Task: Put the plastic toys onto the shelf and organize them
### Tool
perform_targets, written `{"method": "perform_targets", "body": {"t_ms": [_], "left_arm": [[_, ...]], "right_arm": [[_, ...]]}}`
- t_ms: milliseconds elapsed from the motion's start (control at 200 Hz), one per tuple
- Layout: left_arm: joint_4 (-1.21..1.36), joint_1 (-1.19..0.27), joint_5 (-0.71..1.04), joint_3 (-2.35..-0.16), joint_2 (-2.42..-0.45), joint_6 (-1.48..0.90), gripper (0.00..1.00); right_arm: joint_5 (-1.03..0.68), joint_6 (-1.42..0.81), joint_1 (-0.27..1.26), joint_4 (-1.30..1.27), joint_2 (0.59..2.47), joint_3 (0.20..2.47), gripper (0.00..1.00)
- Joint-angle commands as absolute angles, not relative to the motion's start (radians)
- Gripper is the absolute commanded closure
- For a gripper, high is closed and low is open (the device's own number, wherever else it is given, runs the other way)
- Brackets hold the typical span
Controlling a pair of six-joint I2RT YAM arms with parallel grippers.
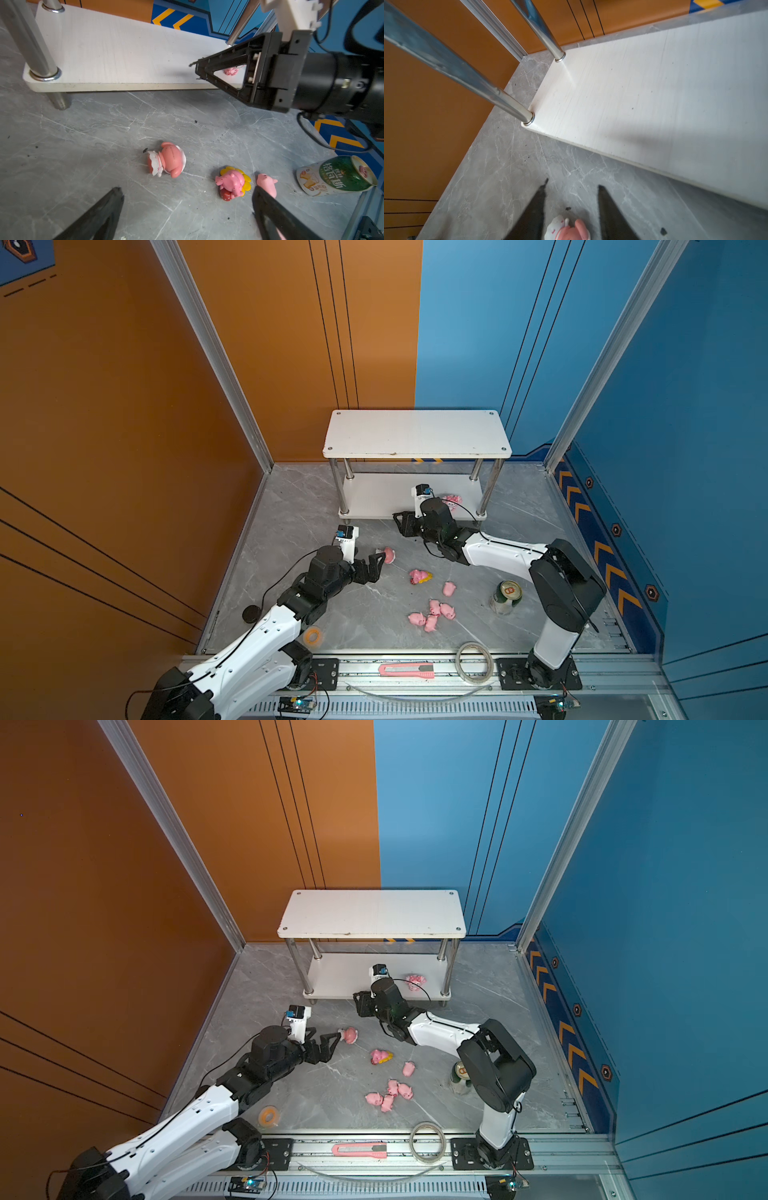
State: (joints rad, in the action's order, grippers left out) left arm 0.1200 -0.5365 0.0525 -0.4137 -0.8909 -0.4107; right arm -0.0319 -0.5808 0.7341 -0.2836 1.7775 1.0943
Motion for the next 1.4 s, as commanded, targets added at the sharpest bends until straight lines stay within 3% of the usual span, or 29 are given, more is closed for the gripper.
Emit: {"method": "perform_targets", "body": {"t_ms": [0,140,245,365,591,961,1397], "left_arm": [[0.107,-0.527,0.034,-0.452,-0.927,-0.411,0.08],[0.081,-0.528,0.025,-0.464,-0.999,-0.411,0.13],[0.101,-0.528,0.028,-0.472,-1.058,-0.416,0.35],[0.142,-0.522,0.01,-0.496,-1.142,-0.42,0.68],[0.178,-0.511,0.121,-0.616,-1.338,-0.434,0.92],[0.196,-0.453,0.139,-0.666,-1.482,-0.458,1.0],[0.307,-0.37,0.197,-0.569,-1.554,-0.498,1.0]], "right_arm": [[-0.008,-0.555,0.765,-0.165,1.76,1.059,0.78],[-0.051,-0.559,0.768,-0.123,1.744,1.042,0.89],[-0.082,-0.529,0.777,-0.078,1.752,1.05,0.9],[-0.08,-0.522,0.782,-0.069,1.759,1.03,0.91],[-0.109,-0.539,0.782,-0.08,1.774,1.011,0.91],[-0.12,-0.536,0.776,-0.078,1.792,1.029,0.91],[-0.115,-0.541,0.772,-0.071,1.789,1.042,0.91]]}}
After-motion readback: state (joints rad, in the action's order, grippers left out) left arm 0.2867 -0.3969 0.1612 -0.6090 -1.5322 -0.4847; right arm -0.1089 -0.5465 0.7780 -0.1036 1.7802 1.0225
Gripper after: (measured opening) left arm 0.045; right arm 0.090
